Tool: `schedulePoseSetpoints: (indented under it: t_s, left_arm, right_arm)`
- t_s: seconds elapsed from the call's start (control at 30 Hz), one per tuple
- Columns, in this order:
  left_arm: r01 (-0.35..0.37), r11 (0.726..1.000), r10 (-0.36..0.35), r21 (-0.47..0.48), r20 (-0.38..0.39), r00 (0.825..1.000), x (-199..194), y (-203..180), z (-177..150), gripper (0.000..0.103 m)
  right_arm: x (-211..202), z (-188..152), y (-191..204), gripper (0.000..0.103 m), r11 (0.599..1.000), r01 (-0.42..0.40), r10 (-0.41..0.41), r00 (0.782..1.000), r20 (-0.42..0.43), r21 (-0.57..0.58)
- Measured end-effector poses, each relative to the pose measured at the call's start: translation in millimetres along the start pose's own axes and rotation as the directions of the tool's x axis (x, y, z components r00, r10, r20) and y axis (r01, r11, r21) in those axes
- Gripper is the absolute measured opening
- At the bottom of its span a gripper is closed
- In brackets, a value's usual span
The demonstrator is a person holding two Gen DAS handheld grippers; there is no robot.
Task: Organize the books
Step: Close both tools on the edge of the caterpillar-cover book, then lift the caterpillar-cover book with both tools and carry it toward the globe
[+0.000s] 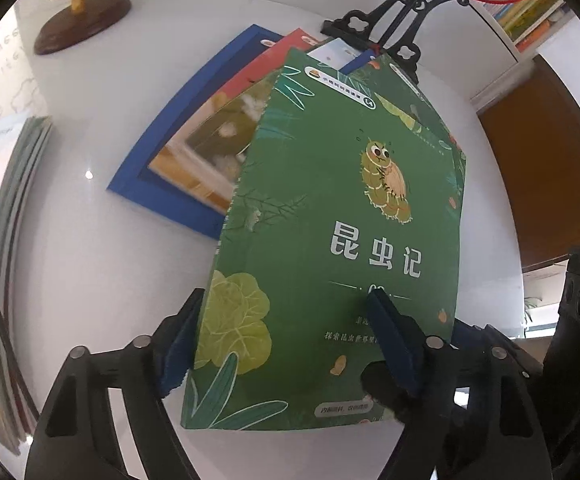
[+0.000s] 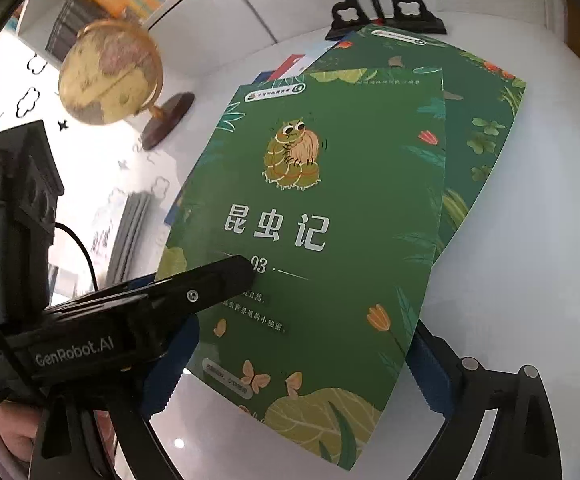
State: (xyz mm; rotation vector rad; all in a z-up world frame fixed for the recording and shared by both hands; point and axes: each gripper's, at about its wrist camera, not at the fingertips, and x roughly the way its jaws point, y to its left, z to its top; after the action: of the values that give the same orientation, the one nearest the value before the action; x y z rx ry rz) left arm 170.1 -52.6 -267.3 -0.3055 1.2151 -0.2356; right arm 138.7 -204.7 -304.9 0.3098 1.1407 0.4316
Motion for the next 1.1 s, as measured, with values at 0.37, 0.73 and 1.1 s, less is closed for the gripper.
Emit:
schedulePoseSetpoints:
  t_s: [0.37, 0.73, 1.1]
  left_arm:
    - [-0.123, 0.974, 0.125, 0.189, 0.003, 0.992, -25.1, -12.5, -33.6, 0.04]
    - [0.011, 0.997, -0.023, 0.08, 0.152, 0.988, -78.4, 7.7, -21.2, 0.017]
    - [0.073, 0.99, -0.092, 0.121, 0.158, 0.983, -95.6, 14.4, -17.1, 0.017]
  right_arm:
    - [-34.4, -17.5, -0.4, 0.034, 0.995, -0.059, 0.054, 0.996, 0.067, 0.079]
    - [-75.3, -12.6, 10.9, 0.013, 0.995, -0.071, 0.06, 0.988, 0.143, 0.072]
    - [-93.5, -15.8, 46.8, 0.013, 0.999, 0.03, -0.032, 0.986, 0.163, 0.013]
